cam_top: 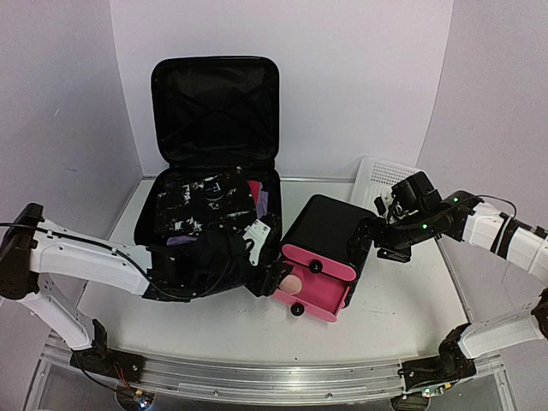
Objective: Open, take out, and arrange the luggage
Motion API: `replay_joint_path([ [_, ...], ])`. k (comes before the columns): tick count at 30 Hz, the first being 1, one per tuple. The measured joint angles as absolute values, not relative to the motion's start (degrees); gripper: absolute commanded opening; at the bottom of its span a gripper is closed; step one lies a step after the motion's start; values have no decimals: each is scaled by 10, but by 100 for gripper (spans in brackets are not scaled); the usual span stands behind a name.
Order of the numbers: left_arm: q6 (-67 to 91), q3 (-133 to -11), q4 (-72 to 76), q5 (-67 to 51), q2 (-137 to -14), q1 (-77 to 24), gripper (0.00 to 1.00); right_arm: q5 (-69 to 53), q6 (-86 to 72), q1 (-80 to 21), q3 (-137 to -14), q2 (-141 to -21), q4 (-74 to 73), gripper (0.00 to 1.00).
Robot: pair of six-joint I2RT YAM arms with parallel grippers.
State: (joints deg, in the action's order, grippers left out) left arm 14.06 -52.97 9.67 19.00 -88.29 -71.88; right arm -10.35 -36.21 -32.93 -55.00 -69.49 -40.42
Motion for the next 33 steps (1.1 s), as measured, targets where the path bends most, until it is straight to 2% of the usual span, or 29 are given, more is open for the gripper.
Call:
replay_joint_path([
  [6, 174, -491, 83, 138, -813, -710, 35, -105, -362, -329, -550, -695, -404, 98],
  [10, 209, -481, 67, 99, -829, -708, 26, -105, -362, -329, -550, -695, -404, 98],
  [20, 306, -492, 48, 52, -960, -708, 23, -109, -362, -329, -550, -695, -404, 98],
  [33, 296, -562, 50, 88, -986, -708, 38, -130, -375, -329, -543, -706, -378, 98],
])
